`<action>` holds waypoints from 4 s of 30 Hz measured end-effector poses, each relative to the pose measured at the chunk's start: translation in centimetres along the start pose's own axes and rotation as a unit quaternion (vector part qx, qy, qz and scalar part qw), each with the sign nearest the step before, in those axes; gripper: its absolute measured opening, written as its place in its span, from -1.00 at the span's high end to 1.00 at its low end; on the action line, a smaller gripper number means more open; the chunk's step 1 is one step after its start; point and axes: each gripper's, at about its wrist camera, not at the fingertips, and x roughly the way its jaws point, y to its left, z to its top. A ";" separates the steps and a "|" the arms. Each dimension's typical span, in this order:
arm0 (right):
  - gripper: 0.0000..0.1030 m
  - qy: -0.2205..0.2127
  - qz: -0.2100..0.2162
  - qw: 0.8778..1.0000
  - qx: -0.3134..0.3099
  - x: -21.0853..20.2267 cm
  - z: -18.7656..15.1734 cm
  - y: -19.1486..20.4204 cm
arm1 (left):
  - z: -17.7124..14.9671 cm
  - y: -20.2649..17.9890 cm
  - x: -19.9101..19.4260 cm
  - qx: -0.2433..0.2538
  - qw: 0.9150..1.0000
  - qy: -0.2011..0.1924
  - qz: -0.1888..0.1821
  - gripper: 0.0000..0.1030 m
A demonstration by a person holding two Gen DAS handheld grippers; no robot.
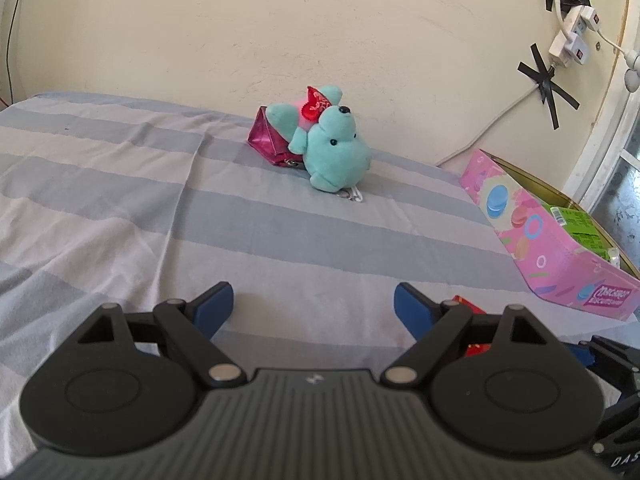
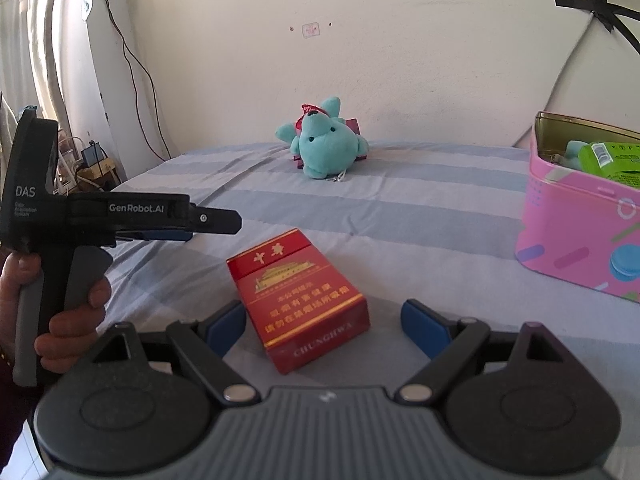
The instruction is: Organize objects
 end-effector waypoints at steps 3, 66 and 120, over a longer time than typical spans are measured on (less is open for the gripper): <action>-0.71 0.001 -0.001 1.000 0.000 0.0 0.0 0.1 | 0.0 -0.2 0.0 0.002 1.000 0.000 -0.001 -0.73; -0.33 -0.117 -0.163 0.980 -0.003 -9.1 4.0 -13.3 | 6.4 -25.3 6.2 0.129 0.968 0.050 -0.212 -0.15; -0.46 -0.042 -0.047 0.998 -0.026 6.7 11.1 1.9 | 6.2 1.0 1.9 0.007 0.991 0.009 0.136 -0.31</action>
